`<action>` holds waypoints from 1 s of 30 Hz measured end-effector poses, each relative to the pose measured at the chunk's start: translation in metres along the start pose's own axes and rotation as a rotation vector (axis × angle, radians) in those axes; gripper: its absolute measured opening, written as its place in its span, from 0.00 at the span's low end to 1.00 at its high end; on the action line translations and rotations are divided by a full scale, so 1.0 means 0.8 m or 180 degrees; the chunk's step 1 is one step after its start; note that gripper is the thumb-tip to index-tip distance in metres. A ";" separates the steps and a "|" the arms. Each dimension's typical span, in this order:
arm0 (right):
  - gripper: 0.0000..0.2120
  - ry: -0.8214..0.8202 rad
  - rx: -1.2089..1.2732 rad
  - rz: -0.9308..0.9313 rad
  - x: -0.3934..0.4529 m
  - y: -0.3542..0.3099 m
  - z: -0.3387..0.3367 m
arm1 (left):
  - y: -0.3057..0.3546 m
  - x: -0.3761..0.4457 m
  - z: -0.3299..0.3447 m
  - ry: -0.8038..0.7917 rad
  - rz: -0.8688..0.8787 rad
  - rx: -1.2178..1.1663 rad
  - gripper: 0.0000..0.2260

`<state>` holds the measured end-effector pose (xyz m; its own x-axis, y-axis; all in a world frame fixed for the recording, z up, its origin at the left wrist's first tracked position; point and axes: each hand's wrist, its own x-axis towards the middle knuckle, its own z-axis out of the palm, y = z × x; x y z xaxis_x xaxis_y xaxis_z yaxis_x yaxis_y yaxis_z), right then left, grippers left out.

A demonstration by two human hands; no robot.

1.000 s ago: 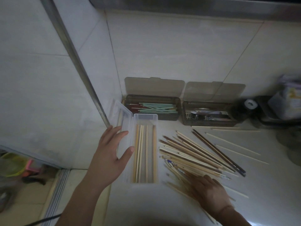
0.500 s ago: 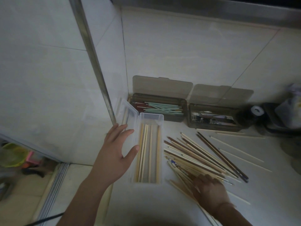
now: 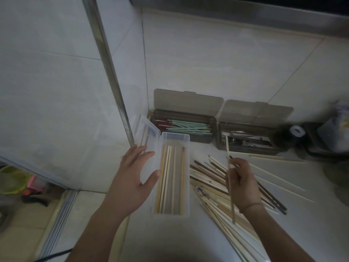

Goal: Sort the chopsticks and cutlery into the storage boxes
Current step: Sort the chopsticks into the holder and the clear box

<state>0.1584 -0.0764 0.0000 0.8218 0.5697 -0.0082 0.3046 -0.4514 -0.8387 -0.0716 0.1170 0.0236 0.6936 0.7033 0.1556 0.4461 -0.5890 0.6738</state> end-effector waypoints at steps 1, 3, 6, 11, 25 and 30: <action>0.15 -0.0010 0.0207 -0.0047 0.005 -0.015 0.011 | 0.000 0.000 0.000 -0.0003 0.0004 -0.0003 0.23; 0.15 -0.0060 0.0421 -0.0190 0.010 -0.044 0.037 | -0.001 0.000 0.000 -0.0003 0.0021 0.0005 0.23; 0.14 -0.0158 0.1096 0.0041 0.017 -0.080 0.080 | 0.000 0.000 -0.001 0.0001 0.0003 -0.0014 0.23; 0.13 -0.0307 0.0344 -0.0436 0.014 -0.100 0.133 | 0.002 0.000 -0.002 0.0006 -0.0026 0.0050 0.24; 0.21 -0.2202 -0.4310 -0.1673 -0.001 -0.055 0.162 | 0.004 0.001 -0.001 0.0060 -0.0079 0.0009 0.23; 0.16 -0.1944 -0.3061 -0.2018 -0.012 -0.037 0.128 | 0.004 0.000 -0.004 0.0010 -0.0079 0.0021 0.25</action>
<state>0.0921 0.0015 -0.0307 0.1358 0.9671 -0.2153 0.9859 -0.1533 -0.0666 -0.0719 0.1160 0.0278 0.6806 0.7190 0.1411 0.4668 -0.5739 0.6728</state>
